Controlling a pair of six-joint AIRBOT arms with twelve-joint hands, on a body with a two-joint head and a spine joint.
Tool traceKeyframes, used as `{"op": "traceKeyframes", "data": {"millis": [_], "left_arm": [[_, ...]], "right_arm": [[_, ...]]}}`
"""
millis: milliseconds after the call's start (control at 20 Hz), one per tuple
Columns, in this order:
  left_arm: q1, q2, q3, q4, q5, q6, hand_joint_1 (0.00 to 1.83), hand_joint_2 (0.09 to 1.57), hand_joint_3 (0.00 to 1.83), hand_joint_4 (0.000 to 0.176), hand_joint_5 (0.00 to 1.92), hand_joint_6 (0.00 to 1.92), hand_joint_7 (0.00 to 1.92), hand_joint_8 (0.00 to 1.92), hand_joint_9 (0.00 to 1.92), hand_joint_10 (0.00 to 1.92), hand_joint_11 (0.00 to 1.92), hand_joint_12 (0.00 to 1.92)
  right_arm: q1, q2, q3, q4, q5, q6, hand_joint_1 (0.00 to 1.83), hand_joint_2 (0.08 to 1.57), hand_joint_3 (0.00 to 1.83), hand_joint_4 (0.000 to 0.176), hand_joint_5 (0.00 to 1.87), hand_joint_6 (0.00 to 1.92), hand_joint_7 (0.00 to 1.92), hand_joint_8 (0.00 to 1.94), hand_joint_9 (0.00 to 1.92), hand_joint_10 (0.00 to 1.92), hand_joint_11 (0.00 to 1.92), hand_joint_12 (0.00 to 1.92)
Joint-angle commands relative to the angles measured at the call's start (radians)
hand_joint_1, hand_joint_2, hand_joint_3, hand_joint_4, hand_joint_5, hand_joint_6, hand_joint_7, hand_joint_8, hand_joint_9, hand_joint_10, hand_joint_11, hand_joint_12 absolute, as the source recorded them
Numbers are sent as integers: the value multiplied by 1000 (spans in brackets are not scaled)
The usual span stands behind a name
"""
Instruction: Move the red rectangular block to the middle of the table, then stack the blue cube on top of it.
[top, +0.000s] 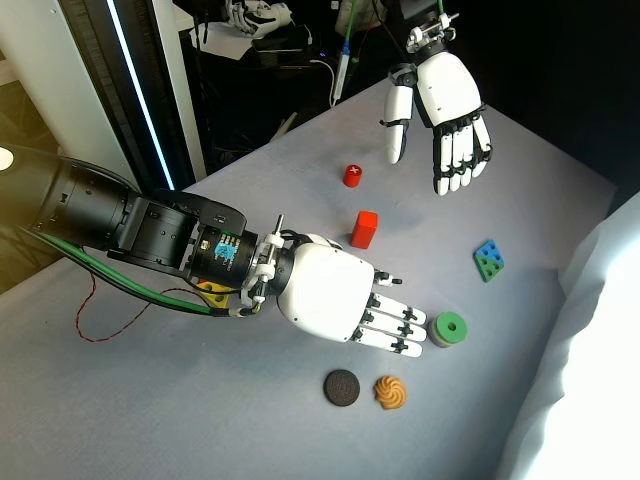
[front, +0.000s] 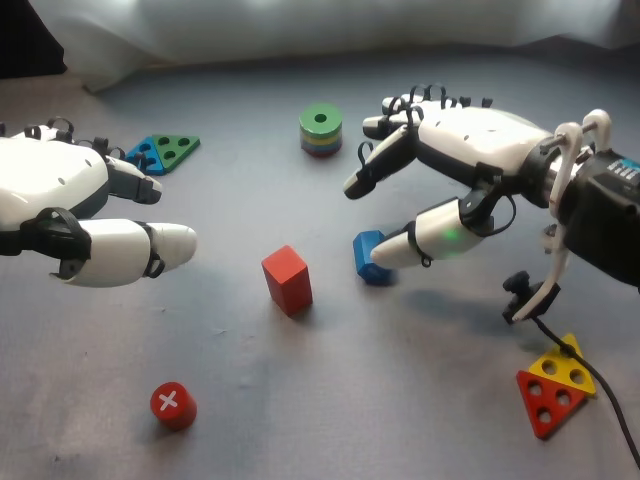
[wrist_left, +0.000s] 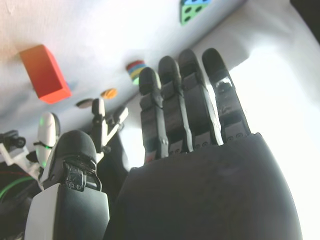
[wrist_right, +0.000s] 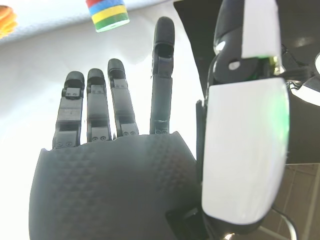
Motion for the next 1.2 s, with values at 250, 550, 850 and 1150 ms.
{"op": "traceKeyframes", "data": {"millis": [250, 550, 850, 1150], "left_arm": [[-13, 5, 3, 21, -69, 1, 48, 1278, 0, 0, 488, 1, 462, 0, 380, 2, 0, 758], [-25, 2, 3, -8, -69, 28, 46, 1282, 1, 0, 501, 2, 489, 3, 414, 5, 7, 839], [-41, -4, 3, -38, -68, 66, 62, 1281, 0, 0, 518, 5, 509, 6, 432, 7, 20, 843], [-43, -4, 2, -55, -68, 78, 43, 1287, 3, 0, 511, 1, 496, 0, 414, 0, 0, 827]], "right_arm": [[-11, -17, 14, 7, 104, 5, 948, 823, 0, 0, 790, 1, 137, 0, 0, 0, 0, 0], [-22, -50, 47, 7, 103, -7, 925, 819, 0, 0, 758, 0, 100, 0, 0, 0, 0, 0], [-22, -66, 70, 7, 95, -7, 909, 831, 3, 0, 786, 3, 130, 7, 0, 0, 0, 0], [-22, -67, 87, 8, 69, -7, 911, 830, 1, 0, 773, 6, 135, 5, 0, 0, 0, 0]]}}
